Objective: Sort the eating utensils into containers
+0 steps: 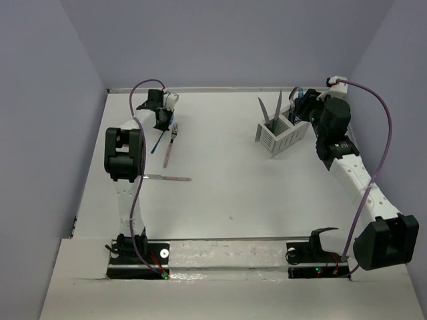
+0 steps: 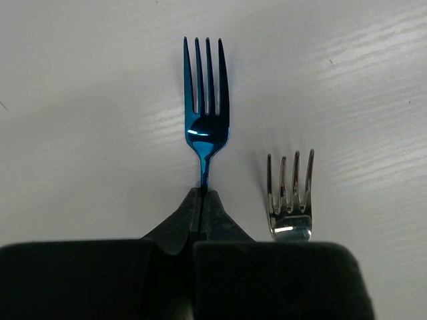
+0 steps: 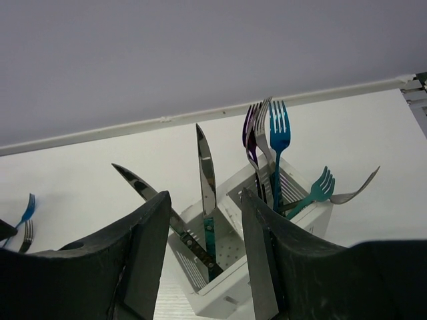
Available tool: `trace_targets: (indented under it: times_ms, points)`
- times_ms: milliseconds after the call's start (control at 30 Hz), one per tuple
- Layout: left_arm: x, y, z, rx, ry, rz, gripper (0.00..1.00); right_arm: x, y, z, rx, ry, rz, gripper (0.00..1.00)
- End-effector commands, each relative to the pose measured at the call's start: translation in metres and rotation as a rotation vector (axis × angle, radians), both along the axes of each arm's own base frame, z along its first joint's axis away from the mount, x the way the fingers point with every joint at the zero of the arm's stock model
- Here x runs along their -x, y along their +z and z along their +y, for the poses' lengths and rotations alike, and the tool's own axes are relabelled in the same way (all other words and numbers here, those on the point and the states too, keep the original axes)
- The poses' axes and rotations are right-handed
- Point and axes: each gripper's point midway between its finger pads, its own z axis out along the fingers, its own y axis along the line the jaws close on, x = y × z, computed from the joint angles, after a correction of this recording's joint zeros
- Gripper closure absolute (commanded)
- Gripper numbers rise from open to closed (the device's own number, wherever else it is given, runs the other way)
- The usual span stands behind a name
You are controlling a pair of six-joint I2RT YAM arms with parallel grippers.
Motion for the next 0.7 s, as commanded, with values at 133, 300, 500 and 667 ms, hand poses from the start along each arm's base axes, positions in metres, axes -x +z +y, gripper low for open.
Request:
trace_targets:
  times_ms: [133, 300, 500, 667]
  points:
    - [0.016, 0.127, -0.001, 0.163, 0.076, -0.281, 1.0, 0.017, 0.031, 0.026, -0.033, 0.147, -0.064, 0.48]
    - [0.046, 0.232, -0.015, 0.316, 0.052, -0.489, 1.0, 0.029, 0.051, 0.097, -0.039, 0.391, -0.094, 0.47]
    - [0.09, 0.292, -0.03, 0.44, -0.005, -0.602, 1.0, 0.042, 0.066, 0.217, 0.003, 0.633, -0.13, 0.34]
    - [0.119, 0.328, -0.034, 0.532, 0.015, -0.702, 1.0, 0.067, 0.1, 0.323, -0.042, 0.822, -0.227, 0.26]
